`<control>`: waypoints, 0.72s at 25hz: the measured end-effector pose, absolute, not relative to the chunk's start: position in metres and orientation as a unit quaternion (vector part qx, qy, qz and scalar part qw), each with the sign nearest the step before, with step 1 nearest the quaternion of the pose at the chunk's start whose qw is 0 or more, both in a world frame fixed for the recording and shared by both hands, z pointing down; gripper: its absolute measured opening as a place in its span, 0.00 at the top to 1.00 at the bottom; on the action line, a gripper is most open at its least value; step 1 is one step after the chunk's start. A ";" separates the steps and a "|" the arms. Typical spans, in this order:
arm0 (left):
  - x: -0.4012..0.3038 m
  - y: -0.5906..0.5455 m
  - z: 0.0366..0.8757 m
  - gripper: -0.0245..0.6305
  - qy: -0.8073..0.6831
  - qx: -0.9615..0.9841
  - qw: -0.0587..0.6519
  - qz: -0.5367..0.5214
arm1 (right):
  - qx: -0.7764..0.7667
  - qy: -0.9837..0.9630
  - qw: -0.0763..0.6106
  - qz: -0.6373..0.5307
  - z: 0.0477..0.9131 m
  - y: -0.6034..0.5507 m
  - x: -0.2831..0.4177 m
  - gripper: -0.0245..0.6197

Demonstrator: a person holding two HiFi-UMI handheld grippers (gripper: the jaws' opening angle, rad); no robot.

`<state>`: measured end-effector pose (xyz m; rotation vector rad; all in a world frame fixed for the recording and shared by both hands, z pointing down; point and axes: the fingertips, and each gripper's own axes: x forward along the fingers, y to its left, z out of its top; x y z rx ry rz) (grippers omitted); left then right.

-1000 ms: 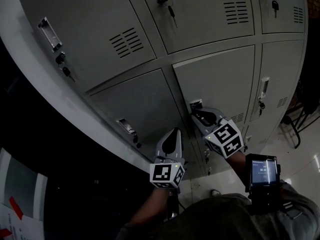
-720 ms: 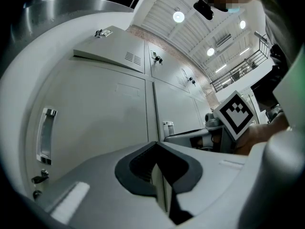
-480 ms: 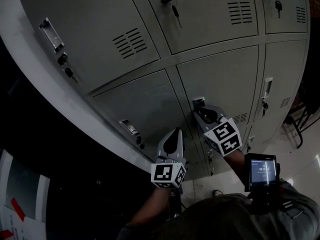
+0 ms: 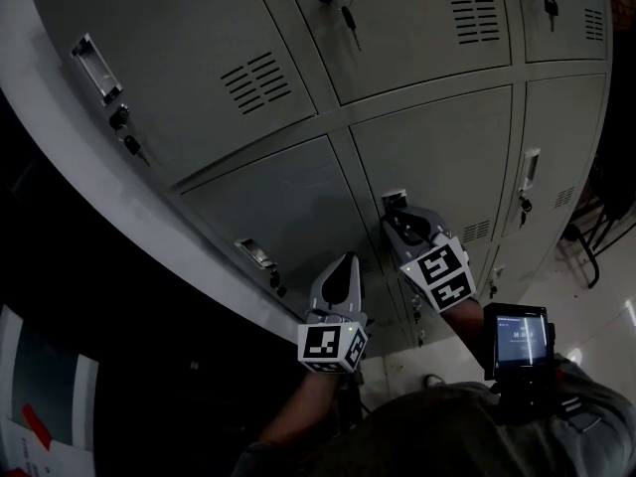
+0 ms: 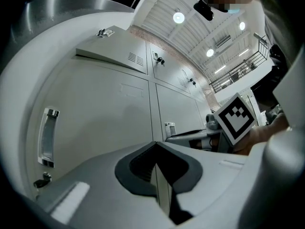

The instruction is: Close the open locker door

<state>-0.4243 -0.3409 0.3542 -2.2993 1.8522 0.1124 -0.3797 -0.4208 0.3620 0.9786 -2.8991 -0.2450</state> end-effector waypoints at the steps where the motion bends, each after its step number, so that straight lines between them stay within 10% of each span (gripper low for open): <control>1: -0.425 -0.341 0.356 0.96 0.623 -0.776 0.092 0.039 | 0.322 -0.942 0.037 -0.084 0.362 -0.421 -0.380 0.89; 18: -0.427 -0.340 0.355 0.96 0.622 -0.776 0.090 0.046 | 0.334 -0.936 0.042 -0.105 0.361 -0.419 -0.378 0.85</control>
